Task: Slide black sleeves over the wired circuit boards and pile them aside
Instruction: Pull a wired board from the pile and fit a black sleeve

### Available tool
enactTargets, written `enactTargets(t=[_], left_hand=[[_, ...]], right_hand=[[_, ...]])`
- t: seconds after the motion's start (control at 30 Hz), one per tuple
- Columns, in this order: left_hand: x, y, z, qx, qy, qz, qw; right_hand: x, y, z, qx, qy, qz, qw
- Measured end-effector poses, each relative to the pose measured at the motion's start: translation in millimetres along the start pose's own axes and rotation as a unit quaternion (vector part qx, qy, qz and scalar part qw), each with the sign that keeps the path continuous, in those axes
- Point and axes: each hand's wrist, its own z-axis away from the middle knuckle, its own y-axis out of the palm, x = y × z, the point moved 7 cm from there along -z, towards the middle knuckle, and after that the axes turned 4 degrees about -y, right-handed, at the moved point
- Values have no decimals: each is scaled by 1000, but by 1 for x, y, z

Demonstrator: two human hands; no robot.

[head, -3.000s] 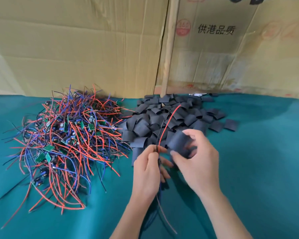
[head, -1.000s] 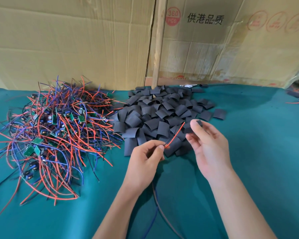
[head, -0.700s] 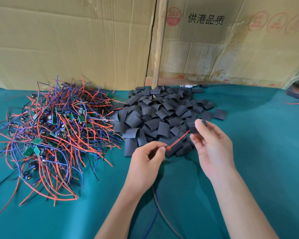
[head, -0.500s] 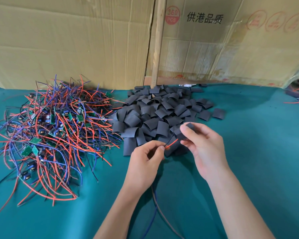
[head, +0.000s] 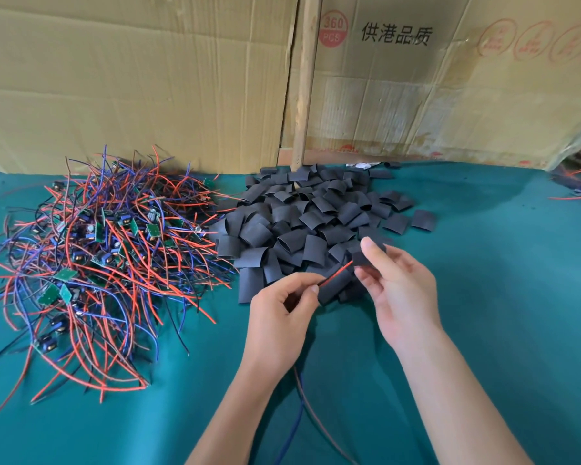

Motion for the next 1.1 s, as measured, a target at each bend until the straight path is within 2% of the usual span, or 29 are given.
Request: enactTargets(t=[0.27, 0.53, 0.63, 0.87, 0.97, 1.1], left_hand=[[-4, -2, 4, -37, 59, -36, 997], [-9, -5, 5, -67, 105, -86, 989], [-8, -5, 6, -69, 91, -85, 990], [-4, -12, 9, -78, 22, -3, 997], [-4, -7, 9, -44, 6, -14, 999], [-8, -1, 9, 7, 4, 14, 1000]], right_hand=[[4, -9, -4, -23, 15, -36, 999], [-3, 10, 5, 83, 41, 50, 994], [-11, 22, 14, 114, 26, 90, 989], [-23, 37, 27, 143, 8, 114, 983], [-22, 44, 32, 196, 25, 120, 973], [-23, 51, 36, 238, 4, 155, 959]])
